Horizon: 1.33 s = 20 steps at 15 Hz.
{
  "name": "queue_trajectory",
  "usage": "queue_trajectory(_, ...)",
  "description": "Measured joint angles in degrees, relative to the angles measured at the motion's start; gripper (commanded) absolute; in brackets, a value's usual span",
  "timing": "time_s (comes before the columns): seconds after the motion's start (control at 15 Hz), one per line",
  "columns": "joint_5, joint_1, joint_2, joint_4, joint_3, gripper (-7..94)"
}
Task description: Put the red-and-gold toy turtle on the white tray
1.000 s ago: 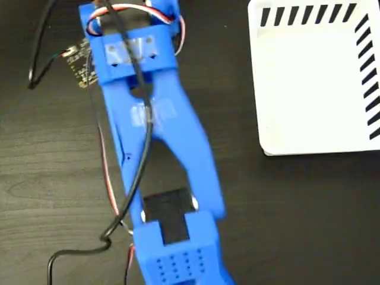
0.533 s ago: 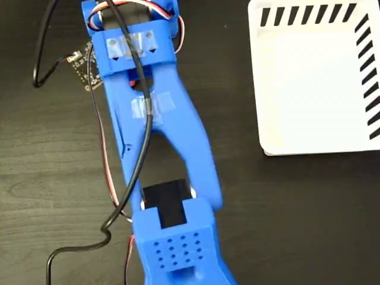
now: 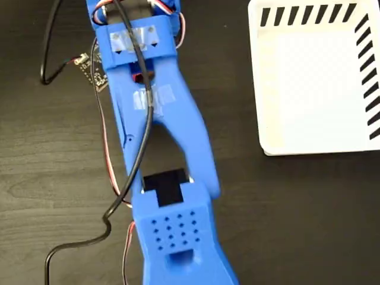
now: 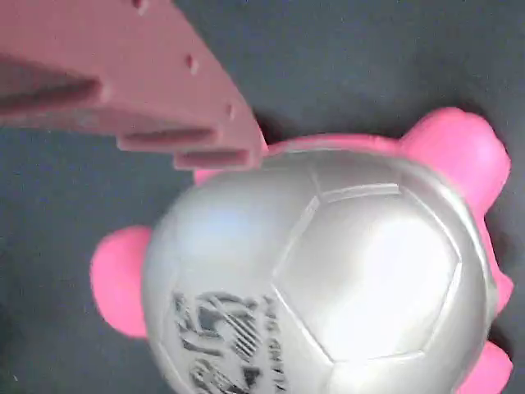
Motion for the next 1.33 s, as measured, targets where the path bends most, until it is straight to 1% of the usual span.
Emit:
queue_trajectory(0.6, -1.05, 1.23, -9.32, 0.0, -6.94, 54)
queue_trajectory(0.87, -1.05, 1.23, -12.74, 0.18, -9.84, 48)
queue_trajectory(1.0, -1.05, 1.14, -13.1, 0.26, -11.16, 40)
queue_trajectory(1.07, -1.05, 0.79, -13.54, 0.26, -11.16, 34)
queue_trajectory(1.27, -0.44, 0.7, -13.89, -0.26, -12.22, 10)
queue_trajectory(1.33, -0.09, 0.44, -13.89, -0.44, -12.22, 4)
